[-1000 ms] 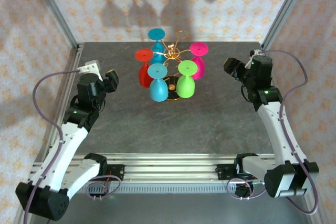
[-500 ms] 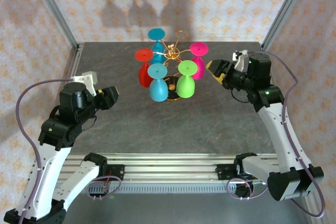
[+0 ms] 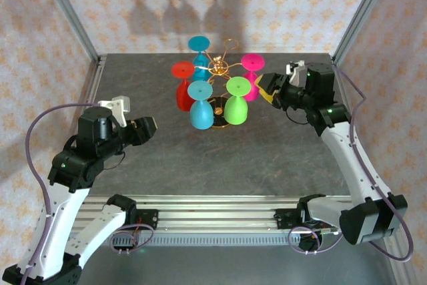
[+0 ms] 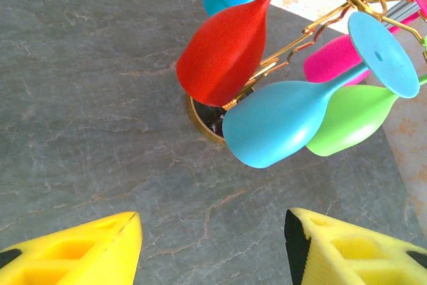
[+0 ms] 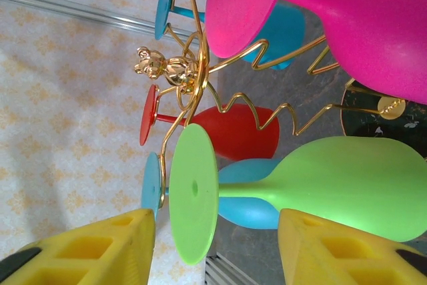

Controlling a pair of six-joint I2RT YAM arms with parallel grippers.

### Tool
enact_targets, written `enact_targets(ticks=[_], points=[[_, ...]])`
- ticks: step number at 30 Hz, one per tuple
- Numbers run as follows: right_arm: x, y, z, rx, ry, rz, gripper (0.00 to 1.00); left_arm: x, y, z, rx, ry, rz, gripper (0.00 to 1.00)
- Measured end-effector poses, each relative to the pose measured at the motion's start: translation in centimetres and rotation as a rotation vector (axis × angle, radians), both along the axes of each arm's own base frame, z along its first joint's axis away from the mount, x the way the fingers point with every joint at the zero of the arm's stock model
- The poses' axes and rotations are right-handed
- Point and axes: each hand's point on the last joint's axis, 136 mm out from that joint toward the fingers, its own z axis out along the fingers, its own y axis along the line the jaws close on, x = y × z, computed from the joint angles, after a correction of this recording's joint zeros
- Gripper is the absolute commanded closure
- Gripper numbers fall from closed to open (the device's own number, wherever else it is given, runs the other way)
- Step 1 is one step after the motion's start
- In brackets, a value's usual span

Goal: Take the wine glass off the wine glass rack

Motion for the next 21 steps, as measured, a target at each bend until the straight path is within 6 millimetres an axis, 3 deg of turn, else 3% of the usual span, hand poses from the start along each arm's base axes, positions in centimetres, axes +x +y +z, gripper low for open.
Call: enact_targets(ticks=[5, 15, 21], points=[[0.3, 0.8, -0.2, 0.009, 0.008, 0.018, 0.59, 0.3, -1.2, 0.4, -0.013, 0.008, -0.039, 0.42], [0.6, 1.8, -1.5, 0.005, 0.046, 0.042, 0.66, 0.4, -5.6, 0.9, 0.012, -0.004, -0.178, 0.42], [0.6, 1.8, -1.5, 0.006, 0.048, 0.042, 0.67, 0.8, -6.0, 0.9, 0.035, -0.018, -0.173, 0.42]])
